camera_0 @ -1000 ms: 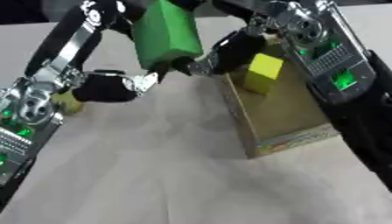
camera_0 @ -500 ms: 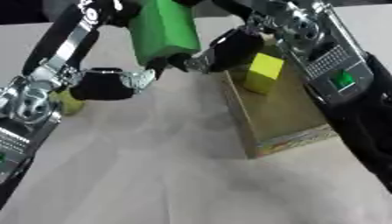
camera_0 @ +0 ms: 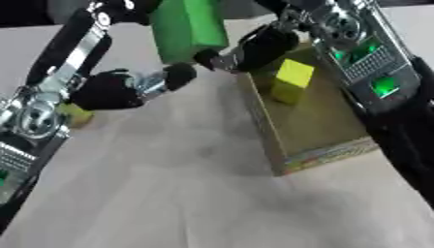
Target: Pick up the objects with one hand, pass them to the other hand, and then place them into the box on the other side of the table.
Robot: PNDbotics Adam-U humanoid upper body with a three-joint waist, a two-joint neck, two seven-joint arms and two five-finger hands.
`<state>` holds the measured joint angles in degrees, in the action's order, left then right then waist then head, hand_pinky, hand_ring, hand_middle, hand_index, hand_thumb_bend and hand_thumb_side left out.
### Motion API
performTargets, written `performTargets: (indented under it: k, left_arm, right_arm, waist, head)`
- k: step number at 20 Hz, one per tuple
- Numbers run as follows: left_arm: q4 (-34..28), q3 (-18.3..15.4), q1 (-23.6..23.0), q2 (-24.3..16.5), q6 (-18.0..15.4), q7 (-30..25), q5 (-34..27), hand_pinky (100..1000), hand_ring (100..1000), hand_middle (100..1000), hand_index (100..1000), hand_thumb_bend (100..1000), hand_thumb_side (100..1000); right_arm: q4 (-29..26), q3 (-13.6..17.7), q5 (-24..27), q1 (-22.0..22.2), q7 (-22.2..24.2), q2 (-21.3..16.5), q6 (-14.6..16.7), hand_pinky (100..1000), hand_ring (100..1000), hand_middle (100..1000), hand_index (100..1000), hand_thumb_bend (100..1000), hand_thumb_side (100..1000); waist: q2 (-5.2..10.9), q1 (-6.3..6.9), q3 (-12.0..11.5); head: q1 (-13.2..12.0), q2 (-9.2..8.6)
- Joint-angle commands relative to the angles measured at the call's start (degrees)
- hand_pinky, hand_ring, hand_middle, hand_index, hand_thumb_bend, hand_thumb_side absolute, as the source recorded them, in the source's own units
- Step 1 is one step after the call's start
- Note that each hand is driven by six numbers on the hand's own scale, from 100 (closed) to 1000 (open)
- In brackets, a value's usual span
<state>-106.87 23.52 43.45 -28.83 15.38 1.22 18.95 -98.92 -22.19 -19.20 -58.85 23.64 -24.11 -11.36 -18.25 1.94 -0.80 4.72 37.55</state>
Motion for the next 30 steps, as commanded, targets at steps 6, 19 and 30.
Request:
performTargets:
  k: [6, 19, 30]
  left_arm:
    - [-0.55, -0.59, 0.47, -0.88, 1.68, 1.28, 2.12, 941, 805, 768, 901, 954, 977]
    - [0.29, -0.58, -2.87, -4.08, 2.85, 1.99, 0.63, 918, 786, 748, 875, 666, 835]
    - [1.15, -2.27, -7.55, -8.43, 2.85, 3.12, 0.65, 912, 786, 747, 876, 654, 838]
  right_arm:
    - [-1.07, 1.10, 0.84, -0.50, 0.09, -1.43, -0.64, 871, 713, 622, 570, 205, 114]
    - [-2.78, 4.81, 4.55, 2.05, -2.34, -4.07, -3.59, 876, 704, 624, 579, 188, 120]
    - [-4.19, 9.62, 8.13, 7.15, -7.09, -9.01, -5.95, 884, 700, 623, 583, 173, 134]
  waist:
    - [2.18, -0.31, 0.01]
    - [1.97, -0.20, 0.39]
    - [1.73, -0.13, 0.81]
  head:
    - [0.37, -0.93]
    - [4.13, -1.21]
    - [5.91, -1.78]
